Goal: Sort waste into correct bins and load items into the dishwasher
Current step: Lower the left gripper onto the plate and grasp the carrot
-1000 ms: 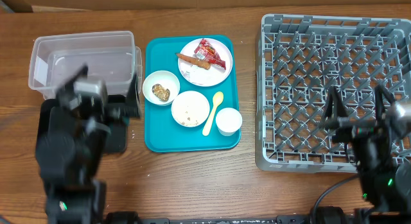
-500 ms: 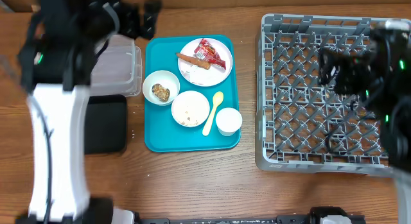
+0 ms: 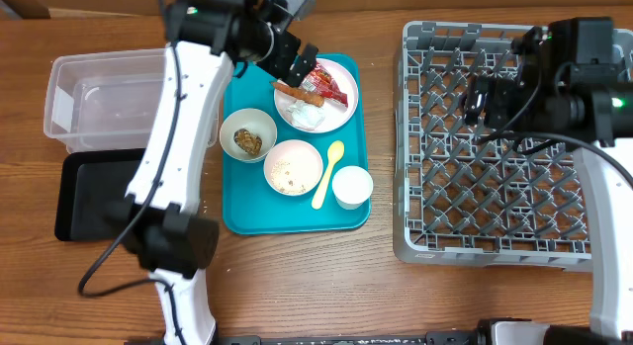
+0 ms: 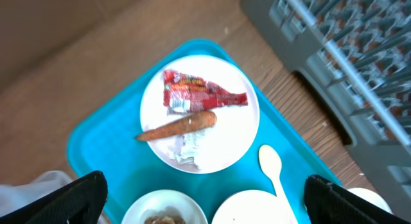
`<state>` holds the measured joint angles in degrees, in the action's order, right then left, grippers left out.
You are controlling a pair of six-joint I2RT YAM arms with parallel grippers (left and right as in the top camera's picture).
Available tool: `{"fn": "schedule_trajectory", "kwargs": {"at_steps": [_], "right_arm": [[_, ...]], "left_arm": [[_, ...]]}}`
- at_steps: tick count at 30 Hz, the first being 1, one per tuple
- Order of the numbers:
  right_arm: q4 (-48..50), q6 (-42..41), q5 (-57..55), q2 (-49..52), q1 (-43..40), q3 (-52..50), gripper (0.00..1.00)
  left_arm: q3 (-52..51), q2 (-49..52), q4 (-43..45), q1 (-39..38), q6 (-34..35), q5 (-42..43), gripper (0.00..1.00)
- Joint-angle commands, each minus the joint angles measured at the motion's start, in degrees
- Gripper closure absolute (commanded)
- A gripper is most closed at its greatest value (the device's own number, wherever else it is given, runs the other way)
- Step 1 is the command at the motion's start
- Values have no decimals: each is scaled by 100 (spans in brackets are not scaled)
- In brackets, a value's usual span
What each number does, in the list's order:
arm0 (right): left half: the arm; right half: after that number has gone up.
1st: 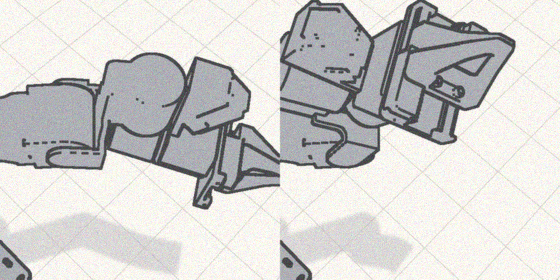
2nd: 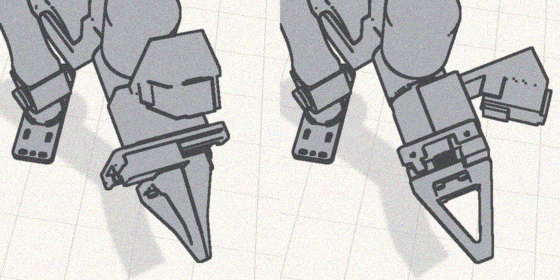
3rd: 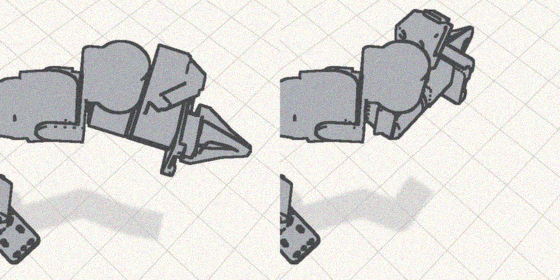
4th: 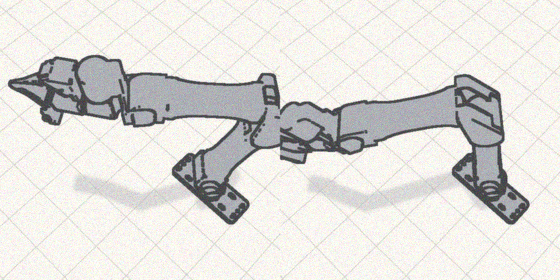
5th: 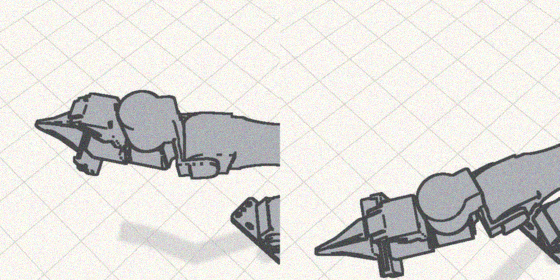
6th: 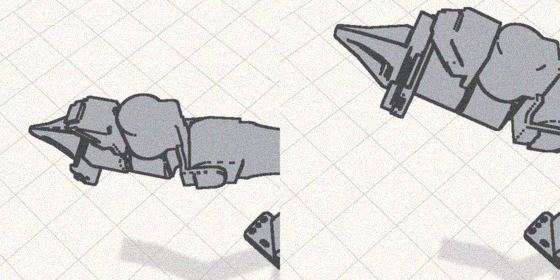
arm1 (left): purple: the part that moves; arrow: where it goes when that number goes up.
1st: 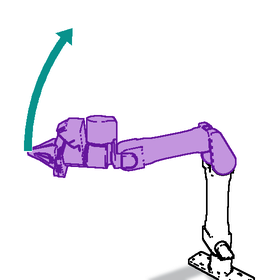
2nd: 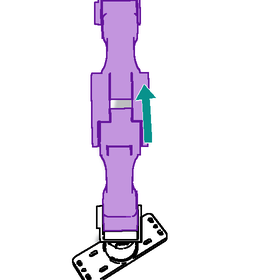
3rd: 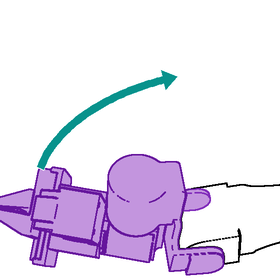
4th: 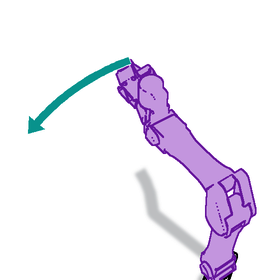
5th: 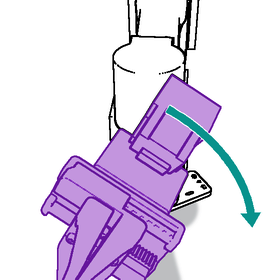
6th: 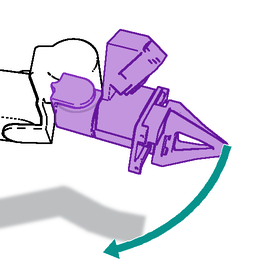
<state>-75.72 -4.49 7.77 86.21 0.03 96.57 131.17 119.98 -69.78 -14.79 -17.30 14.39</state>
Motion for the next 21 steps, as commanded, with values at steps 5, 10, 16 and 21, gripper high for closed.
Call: {"fn": "schedule_trajectory", "kwargs": {"at_steps": [5,10,16,21], "right_arm": [[-151,-17,96,155,11,166,0],[-157,-20,96,155,11,164,0],[-260,-17,94,155,11,164,0],[-267,-20,98,155,11,164,0]], "left_arm": [[157,826,789,-87,2065,-402,0],[157,1440,1322,-190,3386,-678,2],[157,1991,1134,-337,4498,-994,26],[157,2103,804,-343,4933,-1054,37]]}}
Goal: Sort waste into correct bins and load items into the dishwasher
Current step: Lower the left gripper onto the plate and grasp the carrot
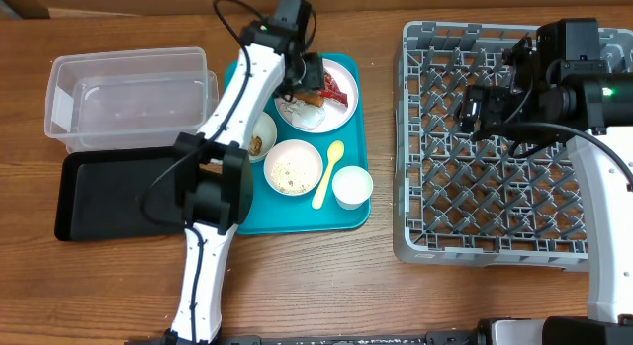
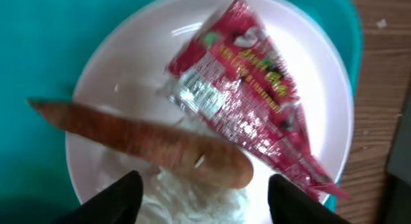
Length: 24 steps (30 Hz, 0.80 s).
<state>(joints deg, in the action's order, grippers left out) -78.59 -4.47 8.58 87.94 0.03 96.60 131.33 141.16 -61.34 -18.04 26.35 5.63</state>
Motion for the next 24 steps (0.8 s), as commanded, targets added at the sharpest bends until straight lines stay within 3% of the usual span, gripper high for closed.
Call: {"fn": "schedule_trajectory", "kwargs": {"at_steps": [1,9,24], "right_arm": [[22,-22,17,-15,11,162,0],[2,-20,17,-17,11,162,0],[2,-20,13,-15,11,162,0]], "left_arm": [[142,0,-61,-17,605,-254,40],[105,52,-87,-22,1182,-1043,43],[103,669,203,-37,1268,-721,43]]}}
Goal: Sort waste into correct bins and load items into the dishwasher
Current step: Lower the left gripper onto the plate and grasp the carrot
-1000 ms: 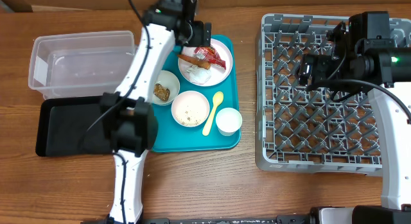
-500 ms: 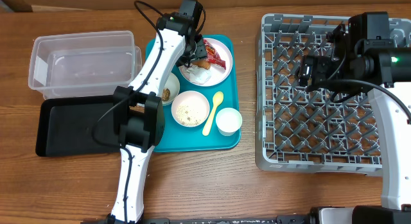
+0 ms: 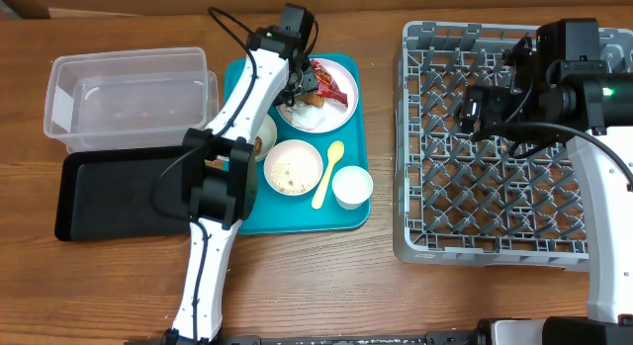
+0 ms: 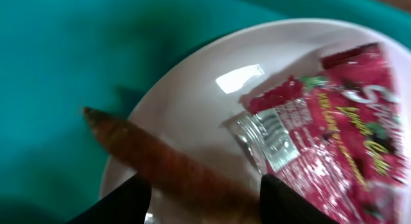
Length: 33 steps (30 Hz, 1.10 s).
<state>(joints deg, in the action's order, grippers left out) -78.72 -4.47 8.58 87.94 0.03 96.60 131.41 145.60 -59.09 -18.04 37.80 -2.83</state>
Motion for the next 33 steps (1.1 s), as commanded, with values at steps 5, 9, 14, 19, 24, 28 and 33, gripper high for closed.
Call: {"fn": "schedule_trajectory", "kwargs": {"at_steps": [5,9,14,19,24,28,33], "right_arm": [[15,-20,13,-15,11,162,0],[20,-20,13,-15,11,162,0],[24,-20,13,-15,11,162,0],[20,-20,13,-15,11,162,0],[13,-20,15,-15,11,162,0],[15,-20,13,-15,11,162,0],[15,-20,13,-15,11,162,0]], "left_arm": [[94,313,44,-11,205,232,67],[103,297,203,15,197,444,80],[306,227,295,13,-61,719,88],[1169,160,-44,11,-511,909,83],[2249,160,-767,13,-769,898,78],[3093,160,-1480,92,-933,872,73],[3928,160,-2240,219,-1110,887,75]]}}
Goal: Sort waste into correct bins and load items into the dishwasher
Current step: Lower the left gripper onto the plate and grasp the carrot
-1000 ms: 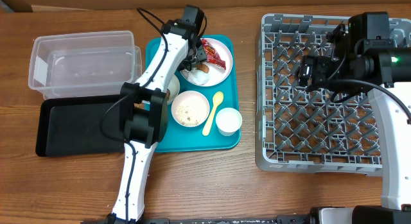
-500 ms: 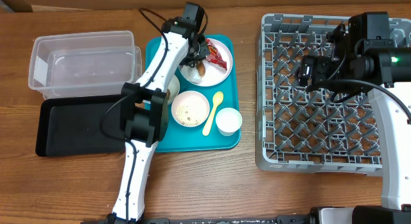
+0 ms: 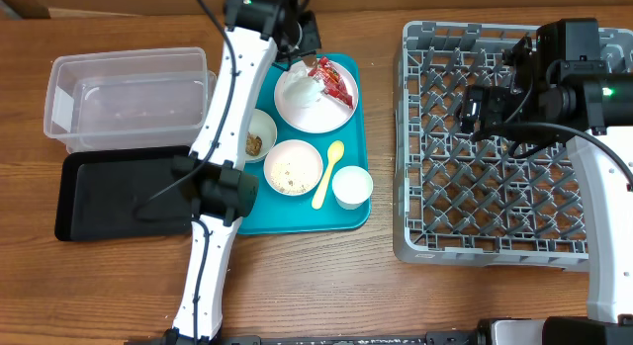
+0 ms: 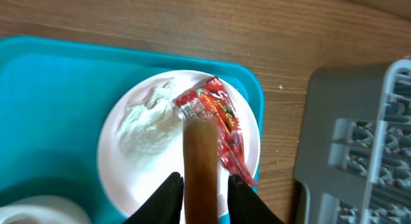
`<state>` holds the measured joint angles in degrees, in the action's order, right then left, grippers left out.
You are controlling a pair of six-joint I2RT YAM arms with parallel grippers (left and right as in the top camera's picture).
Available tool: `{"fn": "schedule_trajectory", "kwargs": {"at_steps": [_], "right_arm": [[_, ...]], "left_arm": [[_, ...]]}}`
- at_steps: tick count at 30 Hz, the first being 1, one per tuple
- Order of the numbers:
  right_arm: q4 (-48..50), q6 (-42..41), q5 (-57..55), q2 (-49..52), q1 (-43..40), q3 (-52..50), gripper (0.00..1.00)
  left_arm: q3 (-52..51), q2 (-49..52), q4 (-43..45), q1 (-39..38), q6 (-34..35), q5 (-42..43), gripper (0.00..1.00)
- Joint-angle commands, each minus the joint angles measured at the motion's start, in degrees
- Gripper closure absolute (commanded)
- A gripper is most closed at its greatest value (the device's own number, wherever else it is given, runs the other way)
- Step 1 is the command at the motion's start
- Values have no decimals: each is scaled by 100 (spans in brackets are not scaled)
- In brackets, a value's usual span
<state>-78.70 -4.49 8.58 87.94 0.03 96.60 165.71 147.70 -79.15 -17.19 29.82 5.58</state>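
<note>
My left gripper [image 4: 204,189] is shut on the brown carrot [image 4: 200,156], which hangs lengthwise between the fingers above the white plate [image 4: 122,169]. On that plate lie a red wrapper [image 4: 223,121] and a crumpled white tissue [image 4: 149,119]. In the overhead view the left gripper [image 3: 301,34] sits over the far edge of the teal tray [image 3: 237,212]. My right gripper [image 3: 475,108] hovers over the grey dish rack [image 3: 495,177]; its jaws are too dark to read.
The tray also carries a bowl of brown scraps [image 3: 254,142], a bowl with crumbs [image 3: 293,168], a yellow spoon [image 3: 327,173] and a white cup [image 3: 352,187]. A clear bin [image 3: 124,93] and a black bin [image 3: 104,195] stand left of the tray.
The left gripper was down at the plate with its fingers either side of the carrot. Now it is shut on the carrot and higher, with the carrot off the plate.
The left gripper first hung open high over the plate with carrot, wrapper and tissue. It was then close above the carrot, then low with its fingers straddling it. Now it holds the carrot clear of the plate. The right arm stayed over the rack.
</note>
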Motion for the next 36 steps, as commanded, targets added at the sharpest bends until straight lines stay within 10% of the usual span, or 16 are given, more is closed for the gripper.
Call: {"fn": "schedule_trajectory", "kwargs": {"at_steps": [1,10,23,36], "right_arm": [[11,-17,13,-15,11,162,0],[-9,-17,13,-15,11,162,0],[9,-17,15,-15,11,162,0],[-120,-15,11,-15,11,162,0]], "left_arm": [[590,-50,-345,144,-393,44,79],[1427,-155,-1766,485,-1167,420,96],[942,-57,-894,50,-1333,341,32],[-1521,114,1405,-505,424,-822,39]]}}
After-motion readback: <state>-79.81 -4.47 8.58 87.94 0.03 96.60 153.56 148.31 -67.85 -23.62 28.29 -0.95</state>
